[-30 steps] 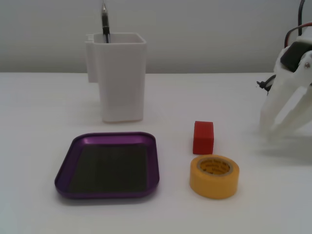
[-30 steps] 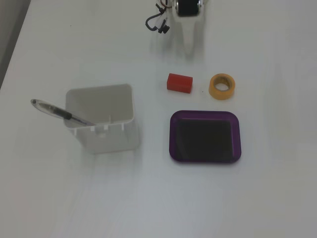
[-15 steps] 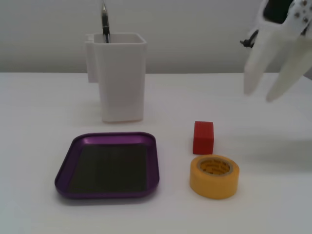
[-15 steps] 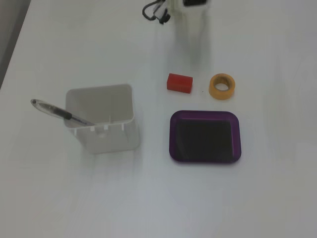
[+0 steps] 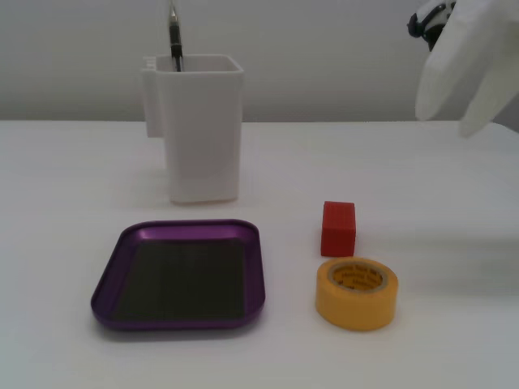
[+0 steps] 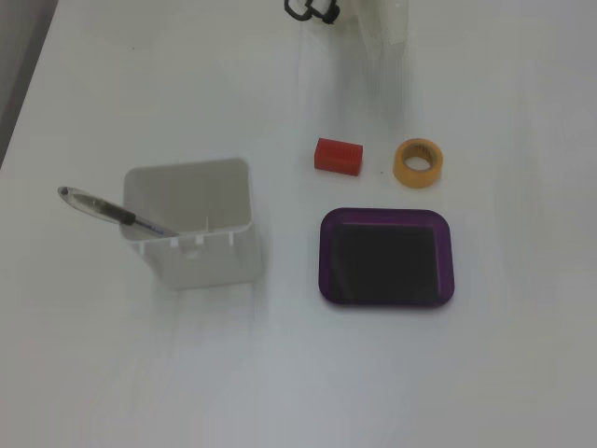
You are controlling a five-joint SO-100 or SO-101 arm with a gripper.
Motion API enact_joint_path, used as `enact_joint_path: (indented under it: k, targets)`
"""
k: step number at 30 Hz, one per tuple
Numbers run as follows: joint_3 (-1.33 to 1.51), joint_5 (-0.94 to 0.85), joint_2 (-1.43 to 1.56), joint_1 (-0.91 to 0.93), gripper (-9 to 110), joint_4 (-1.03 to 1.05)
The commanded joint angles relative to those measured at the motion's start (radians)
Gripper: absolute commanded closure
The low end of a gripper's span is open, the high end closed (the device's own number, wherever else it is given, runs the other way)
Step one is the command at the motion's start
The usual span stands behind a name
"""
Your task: Grab up the yellow tape and put it in the box.
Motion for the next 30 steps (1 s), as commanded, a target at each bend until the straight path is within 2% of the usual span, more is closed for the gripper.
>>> enact_joint_path:
  k: [1, 8, 30]
  targets:
    - [-0.098, -0.015, -0.104, -0.048, 85, 0.023]
    - [-0.124, -0.006, -0.316, -0.109, 84, -0.003]
    - [-0.124, 0.023, -0.673, -0.098, 85, -0.351]
